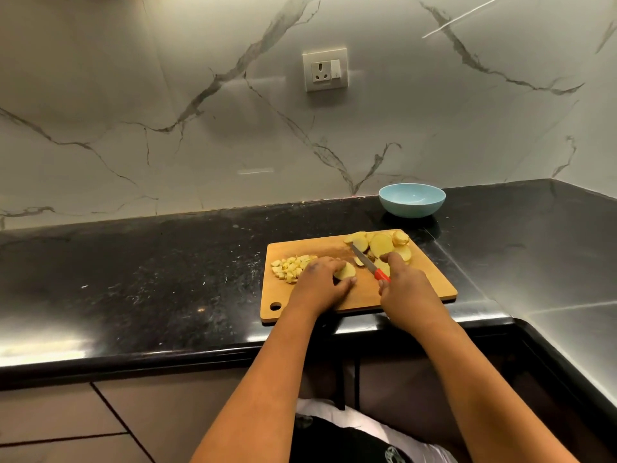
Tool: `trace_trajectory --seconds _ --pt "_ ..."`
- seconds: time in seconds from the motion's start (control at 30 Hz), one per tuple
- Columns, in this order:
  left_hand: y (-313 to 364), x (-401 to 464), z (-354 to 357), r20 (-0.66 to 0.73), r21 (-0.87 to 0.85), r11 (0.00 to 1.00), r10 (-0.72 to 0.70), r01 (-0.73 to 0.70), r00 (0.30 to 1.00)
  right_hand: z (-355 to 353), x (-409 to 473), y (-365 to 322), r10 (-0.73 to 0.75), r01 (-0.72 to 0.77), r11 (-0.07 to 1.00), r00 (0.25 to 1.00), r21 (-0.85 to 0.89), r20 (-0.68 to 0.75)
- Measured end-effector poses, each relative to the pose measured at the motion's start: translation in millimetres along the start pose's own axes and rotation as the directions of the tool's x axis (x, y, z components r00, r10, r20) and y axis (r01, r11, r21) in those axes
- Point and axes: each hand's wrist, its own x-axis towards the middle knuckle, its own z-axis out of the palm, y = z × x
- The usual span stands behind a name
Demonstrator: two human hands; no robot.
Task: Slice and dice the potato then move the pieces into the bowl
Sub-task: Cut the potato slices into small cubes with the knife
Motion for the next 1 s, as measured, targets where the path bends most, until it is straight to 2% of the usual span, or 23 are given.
trace_trajectory --seconds 0.17,0.37,1.0 --pt "4 7 3 -0.08 -0.007 0.998 -0.063 0.063 0.995 11 -5 0 0.003 -0.003 1.0 0.998 -0.001 -0.063" --pt "0 9 4 -0.058 -0.023 0.998 -0.055 0.054 0.997 17 -6 -8 -0.031 0.031 1.0 0.995 0.004 -0.099" --pt "0 7 2 -0.079 -0.078 0.995 -0.075 0.069 0.994 19 -3 -18 0.012 -0.017 0.993 0.999 -0.119 -0.047"
